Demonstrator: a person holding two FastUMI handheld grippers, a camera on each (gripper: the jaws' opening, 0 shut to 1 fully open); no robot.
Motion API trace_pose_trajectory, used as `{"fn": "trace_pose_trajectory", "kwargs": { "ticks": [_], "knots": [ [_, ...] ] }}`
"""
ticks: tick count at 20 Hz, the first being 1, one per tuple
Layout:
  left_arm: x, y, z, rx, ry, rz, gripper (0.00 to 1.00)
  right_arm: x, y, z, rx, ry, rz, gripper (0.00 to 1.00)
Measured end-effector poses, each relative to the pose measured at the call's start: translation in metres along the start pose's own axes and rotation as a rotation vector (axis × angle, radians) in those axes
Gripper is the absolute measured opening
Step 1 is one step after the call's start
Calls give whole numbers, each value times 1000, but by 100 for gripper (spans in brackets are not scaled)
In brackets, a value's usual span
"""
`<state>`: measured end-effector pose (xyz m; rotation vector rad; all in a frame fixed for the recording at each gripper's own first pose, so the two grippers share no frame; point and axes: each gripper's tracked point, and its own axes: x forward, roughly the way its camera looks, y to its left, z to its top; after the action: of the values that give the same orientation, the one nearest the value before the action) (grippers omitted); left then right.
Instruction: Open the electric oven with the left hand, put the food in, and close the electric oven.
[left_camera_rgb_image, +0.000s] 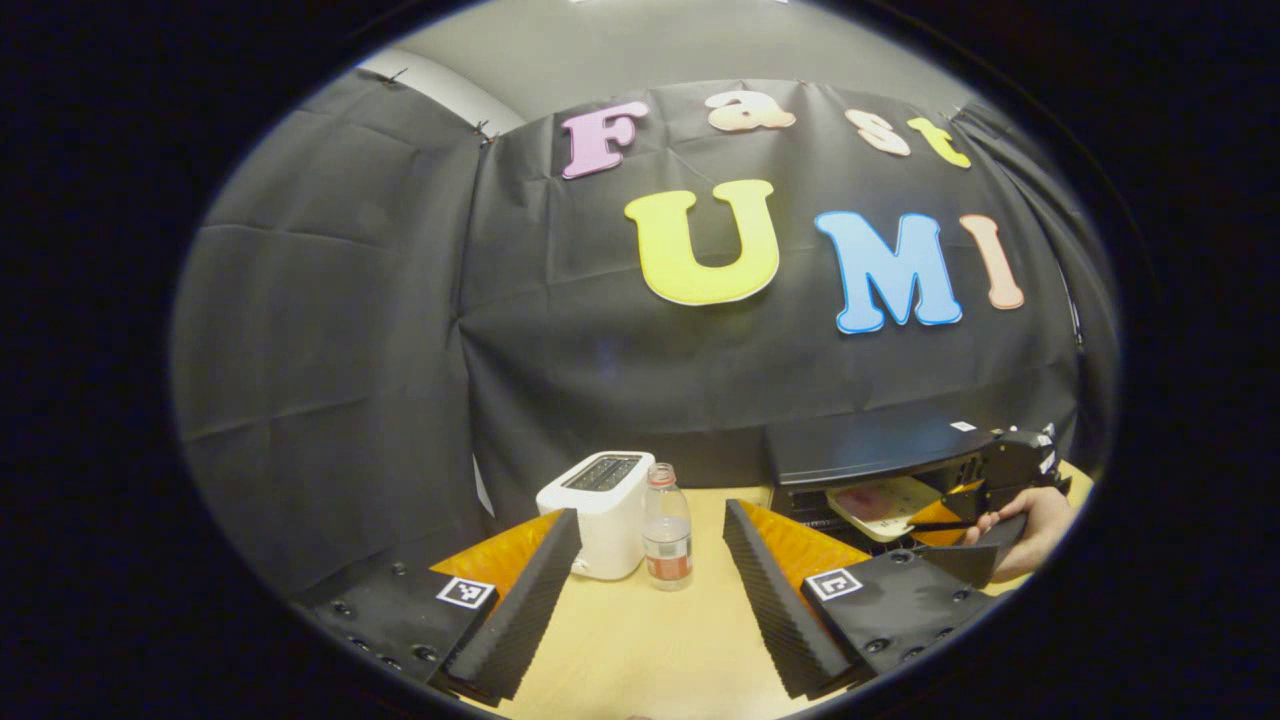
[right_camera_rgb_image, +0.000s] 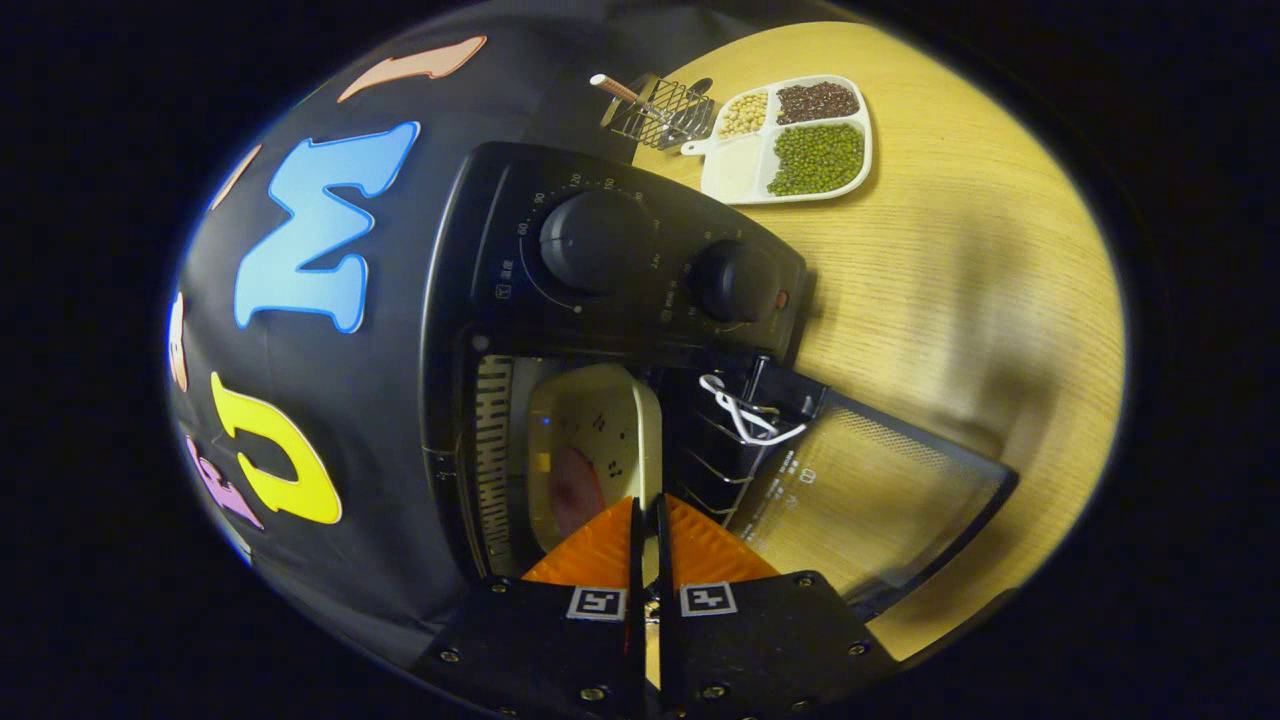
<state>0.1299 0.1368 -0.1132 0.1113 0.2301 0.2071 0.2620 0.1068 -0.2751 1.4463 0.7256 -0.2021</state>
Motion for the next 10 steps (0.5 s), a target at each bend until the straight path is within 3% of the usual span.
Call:
{"fn": "trace_pose_trajectory", "kwargs": {
  "ticks": [2,5,6,10],
  "knots": [
    [-1,-1,-1,1,-1,-6,97,-5,9,-5,2,26,64,16],
    [-2,-7,0,-6,-6,-21,100,-19,15,-19,-22,94,113,58],
    [-3,-14,0,-12,-5,-27,97,-26,12,-20,-52,106,120,100],
    [-14,-36,-11,-44,8,-69,100,-67,2,-14,-184,118,115,97]
  ]
}}
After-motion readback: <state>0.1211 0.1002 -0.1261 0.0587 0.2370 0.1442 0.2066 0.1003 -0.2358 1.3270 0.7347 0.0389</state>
